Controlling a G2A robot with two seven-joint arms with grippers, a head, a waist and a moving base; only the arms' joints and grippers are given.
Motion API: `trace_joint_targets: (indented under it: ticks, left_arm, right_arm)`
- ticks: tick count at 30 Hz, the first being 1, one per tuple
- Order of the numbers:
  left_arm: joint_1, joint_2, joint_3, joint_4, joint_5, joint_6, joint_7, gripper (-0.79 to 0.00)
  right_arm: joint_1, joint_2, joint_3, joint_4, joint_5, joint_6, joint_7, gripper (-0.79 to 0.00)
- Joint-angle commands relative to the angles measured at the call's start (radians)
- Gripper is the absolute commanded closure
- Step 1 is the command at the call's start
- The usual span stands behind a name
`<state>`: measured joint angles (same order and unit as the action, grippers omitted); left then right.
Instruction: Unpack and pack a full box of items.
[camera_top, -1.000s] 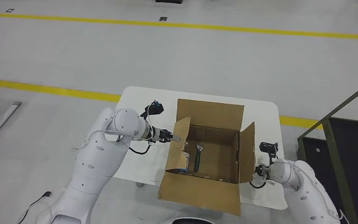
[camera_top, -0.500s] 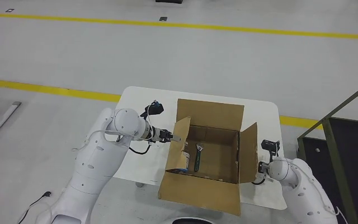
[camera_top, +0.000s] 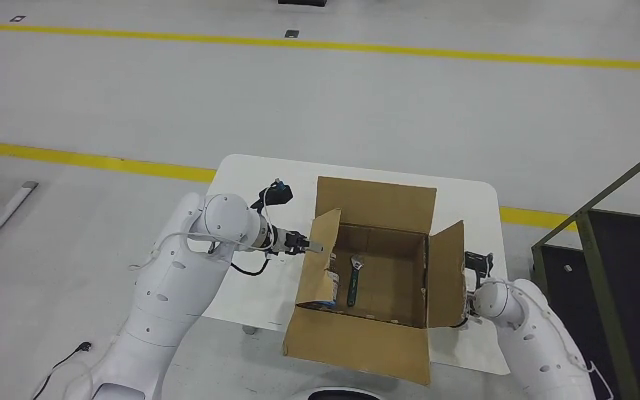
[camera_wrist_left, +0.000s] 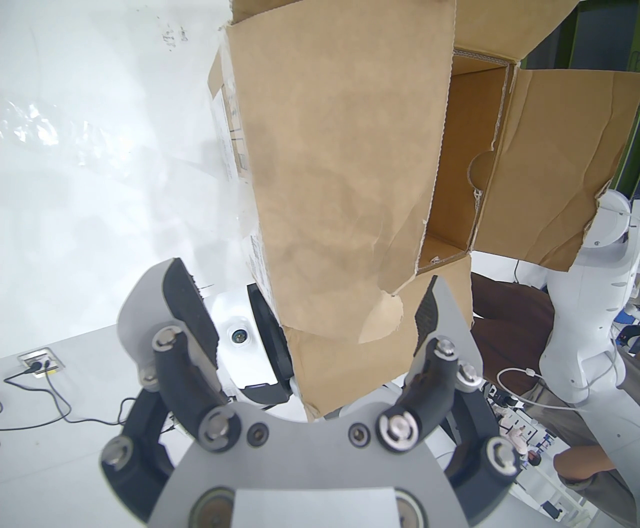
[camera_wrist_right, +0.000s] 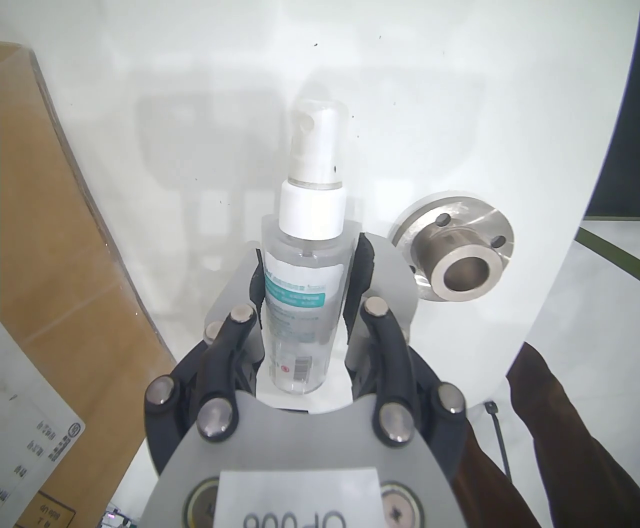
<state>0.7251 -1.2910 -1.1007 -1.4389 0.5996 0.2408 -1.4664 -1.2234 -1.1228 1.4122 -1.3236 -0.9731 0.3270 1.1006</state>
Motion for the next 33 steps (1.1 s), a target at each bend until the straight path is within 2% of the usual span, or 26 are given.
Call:
trace_joint_targets:
  ticks: [1, 3, 4, 5, 10, 14, 18, 23, 26, 28, 31, 33]
  left_arm:
    - [0.0, 0.0, 0.0, 0.0, 0.0, 0.0, 0.0, -0.785]
    - [0.0, 0.0, 0.0, 0.0, 0.0, 0.0, 0.0, -0.785]
    - [0.0, 0.0, 0.0, 0.0, 0.0, 0.0, 0.0, -0.785]
    - [0.0, 0.0, 0.0, 0.0, 0.0, 0.0, 0.0, -0.785]
    - [0.0, 0.0, 0.0, 0.0, 0.0, 0.0, 0.0, -0.785]
    - [0.0, 0.0, 0.0, 0.0, 0.0, 0.0, 0.0, -0.785]
    - [0.0, 0.0, 0.0, 0.0, 0.0, 0.0, 0.0, -0.785]
    - [0.0, 0.0, 0.0, 0.0, 0.0, 0.0, 0.0, -0.785]
    - [0.0, 0.0, 0.0, 0.0, 0.0, 0.0, 0.0, -0.785]
    - [0.0, 0.0, 0.0, 0.0, 0.0, 0.0, 0.0, -0.785]
    - [0.0, 0.0, 0.0, 0.0, 0.0, 0.0, 0.0, -0.785]
    - [0.0, 0.0, 0.0, 0.0, 0.0, 0.0, 0.0, -0.785]
  right_arm:
    - [0.005, -0.001, -0.002, 0.008, 0.003, -0.002, -0.001, -0.336]
    - [0.01, -0.002, -0.006, 0.016, 0.005, -0.004, -0.002, -0.215]
    - [0.013, -0.002, -0.006, 0.017, 0.001, -0.003, -0.006, -0.028]
    - [0.015, -0.002, -0.003, 0.011, 0.003, 0.001, -0.01, 0.0]
    - [-0.01, 0.005, 0.046, -0.078, 0.021, 0.014, -0.024, 0.0]
    - [-0.068, 0.013, 0.146, -0.238, 0.076, 0.043, -0.07, 0.0]
    - [-0.192, 0.009, 0.307, -0.485, 0.265, 0.053, -0.236, 0.0]
    - [-0.317, -0.007, 0.42, -0.678, 0.5, 0.002, -0.39, 0.0]
    - [-0.356, -0.013, 0.438, -0.752, 0.629, -0.077, -0.406, 0.0]
    - [-0.366, -0.012, 0.429, -0.778, 0.661, -0.118, -0.39, 0.0]
    - [-0.347, -0.012, 0.366, -0.792, 0.708, -0.163, -0.344, 0.0]
    - [-0.324, -0.011, 0.317, -0.791, 0.669, -0.162, -0.339, 0.0]
